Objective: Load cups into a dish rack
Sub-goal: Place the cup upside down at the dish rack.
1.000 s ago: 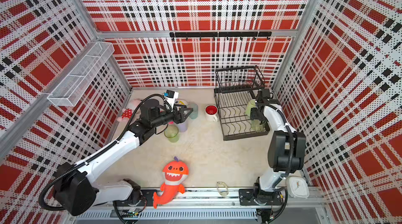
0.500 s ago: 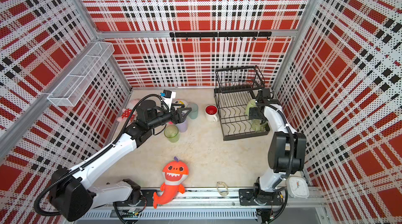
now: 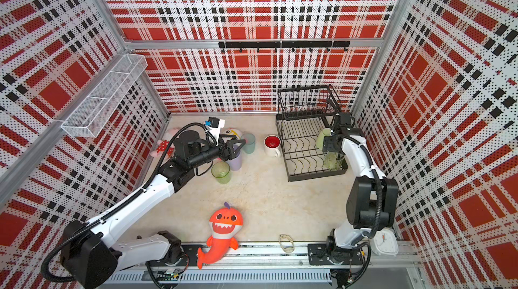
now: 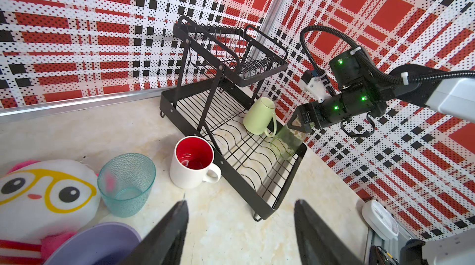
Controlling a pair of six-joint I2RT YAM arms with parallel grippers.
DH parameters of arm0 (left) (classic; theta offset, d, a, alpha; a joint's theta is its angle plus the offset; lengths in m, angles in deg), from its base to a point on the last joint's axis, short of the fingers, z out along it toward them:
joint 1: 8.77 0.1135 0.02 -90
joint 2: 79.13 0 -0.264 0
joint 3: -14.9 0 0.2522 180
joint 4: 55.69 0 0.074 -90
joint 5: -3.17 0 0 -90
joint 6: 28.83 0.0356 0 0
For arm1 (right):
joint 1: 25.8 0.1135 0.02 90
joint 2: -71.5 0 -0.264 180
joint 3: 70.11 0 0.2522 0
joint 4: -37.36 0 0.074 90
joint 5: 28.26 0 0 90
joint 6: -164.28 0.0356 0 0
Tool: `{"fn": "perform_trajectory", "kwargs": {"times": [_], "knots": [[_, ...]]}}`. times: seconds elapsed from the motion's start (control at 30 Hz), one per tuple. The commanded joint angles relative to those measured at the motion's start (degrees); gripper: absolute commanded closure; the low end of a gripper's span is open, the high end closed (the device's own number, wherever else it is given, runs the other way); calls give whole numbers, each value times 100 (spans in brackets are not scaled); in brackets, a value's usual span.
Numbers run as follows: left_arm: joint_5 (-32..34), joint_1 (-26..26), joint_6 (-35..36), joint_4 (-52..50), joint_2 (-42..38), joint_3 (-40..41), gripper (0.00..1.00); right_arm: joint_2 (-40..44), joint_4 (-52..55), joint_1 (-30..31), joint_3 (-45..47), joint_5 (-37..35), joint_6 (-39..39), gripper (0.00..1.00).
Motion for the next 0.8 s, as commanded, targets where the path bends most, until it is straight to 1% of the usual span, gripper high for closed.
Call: {"fn": "perform_trajectory", "kwargs": {"times": [0.0, 0.1, 0.2, 0.3, 0.33, 0.4, 0.5, 0.6, 0.63, 0.67, 0.7, 0.73, 0.77], "knots": [[124, 37, -21, -34, -112, 41, 31, 424, -12, -29, 125, -35, 129, 6], [280, 60, -36, -90, -140, 56, 30, 695, -93, -30, 193, -146, 190, 1], [578, 166, -146, -161, -214, 120, 29, 914, -80, -30, 96, -146, 217, 0], [860, 394, -238, -399, -277, 157, 28, 1268, -295, -30, 93, -41, 187, 0], [913, 476, -258, -507, -292, 159, 25, 1412, -419, -30, 115, -40, 210, 0], [1034, 597, -272, -739, -327, 162, 23, 1692, -651, -30, 184, -40, 293, 0], [1280, 732, -259, -1149, -402, 174, 22, 2181, -1239, -30, 554, 174, 316, 0], [1374, 936, -419, -1547, -527, 233, 21, 2688, -1827, -30, 1038, 22, 395, 0], [1355, 1039, -582, -1647, -601, 297, 21, 2839, -2013, -30, 1174, -69, 432, 0], [1343, 1123, -719, -1683, -678, 378, 19, 2981, -2158, -30, 1300, -82, 482, 0], [1343, 1224, -855, -1738, -775, 479, 18, 3139, -2343, -30, 1461, -40, 481, 0], [1335, 1317, -959, -1811, -867, 581, 17, 3286, -2521, -27, 1625, 271, 460, 0], [1347, 1340, -1021, -1870, -944, 660, 15, 3400, -2667, -29, 1757, 417, 458, 0]]}}
